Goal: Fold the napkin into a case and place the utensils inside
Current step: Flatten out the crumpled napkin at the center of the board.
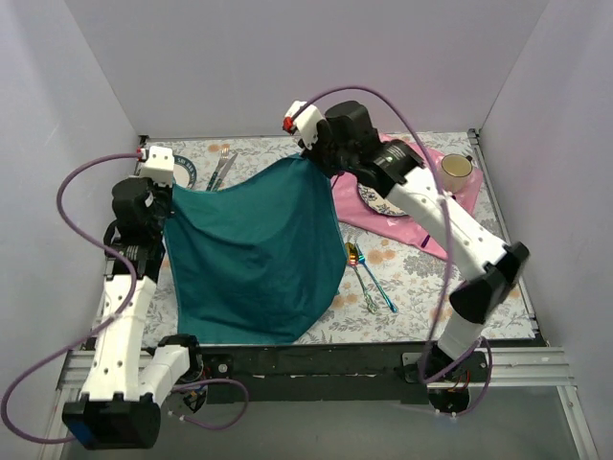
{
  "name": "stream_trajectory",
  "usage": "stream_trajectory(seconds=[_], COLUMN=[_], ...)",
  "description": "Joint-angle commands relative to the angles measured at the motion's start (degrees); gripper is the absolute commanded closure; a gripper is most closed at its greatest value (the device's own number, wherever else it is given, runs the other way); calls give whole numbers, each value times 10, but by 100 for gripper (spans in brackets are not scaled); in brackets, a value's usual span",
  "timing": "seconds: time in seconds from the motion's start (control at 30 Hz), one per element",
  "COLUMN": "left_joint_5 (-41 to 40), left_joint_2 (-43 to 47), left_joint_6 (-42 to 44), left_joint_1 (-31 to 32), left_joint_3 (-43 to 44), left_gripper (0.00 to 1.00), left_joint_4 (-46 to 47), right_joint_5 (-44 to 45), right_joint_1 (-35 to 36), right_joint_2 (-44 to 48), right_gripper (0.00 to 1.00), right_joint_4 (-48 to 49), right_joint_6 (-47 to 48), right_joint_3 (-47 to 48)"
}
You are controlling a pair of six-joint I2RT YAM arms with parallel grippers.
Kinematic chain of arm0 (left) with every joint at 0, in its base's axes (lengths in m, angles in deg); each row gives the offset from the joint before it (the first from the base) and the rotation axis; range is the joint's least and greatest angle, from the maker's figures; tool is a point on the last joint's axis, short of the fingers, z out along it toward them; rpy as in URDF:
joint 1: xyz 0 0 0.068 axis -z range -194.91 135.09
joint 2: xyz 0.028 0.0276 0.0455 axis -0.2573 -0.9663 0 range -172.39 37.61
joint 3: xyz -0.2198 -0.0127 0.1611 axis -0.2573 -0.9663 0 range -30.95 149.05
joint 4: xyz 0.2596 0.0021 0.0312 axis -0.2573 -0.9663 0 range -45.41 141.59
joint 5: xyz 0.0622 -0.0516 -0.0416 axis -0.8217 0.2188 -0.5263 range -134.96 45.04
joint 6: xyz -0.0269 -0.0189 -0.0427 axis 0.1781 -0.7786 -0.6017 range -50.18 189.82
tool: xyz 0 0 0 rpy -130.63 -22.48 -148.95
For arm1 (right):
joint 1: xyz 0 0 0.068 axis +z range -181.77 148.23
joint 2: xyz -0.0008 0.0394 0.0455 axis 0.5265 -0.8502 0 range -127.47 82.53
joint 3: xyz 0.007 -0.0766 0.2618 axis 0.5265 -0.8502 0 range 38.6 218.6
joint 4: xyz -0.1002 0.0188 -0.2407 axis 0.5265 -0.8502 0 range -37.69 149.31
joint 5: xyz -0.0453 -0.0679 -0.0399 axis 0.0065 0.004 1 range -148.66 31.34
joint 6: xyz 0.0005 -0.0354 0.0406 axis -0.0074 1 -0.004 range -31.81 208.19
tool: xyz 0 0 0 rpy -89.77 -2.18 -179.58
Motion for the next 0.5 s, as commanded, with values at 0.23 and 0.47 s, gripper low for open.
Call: stream_trajectory(seconds=[0.23, 0.47], left_joint_5=[90, 127], left_joint_2=[-236, -382], left_joint_6=[-24, -43], left_joint_1=[-93, -101], left_joint_3=[-17, 42], left_gripper=[100, 100], left_joint_4=[224, 207], right_joint_5=[-22, 23], right_joint_1=[-72, -85], right_joint_2=[-191, -305], right_gripper=[99, 81], right_joint_4=[121, 150], right_joint_6=[-9, 1], right_joint_3=[63, 138])
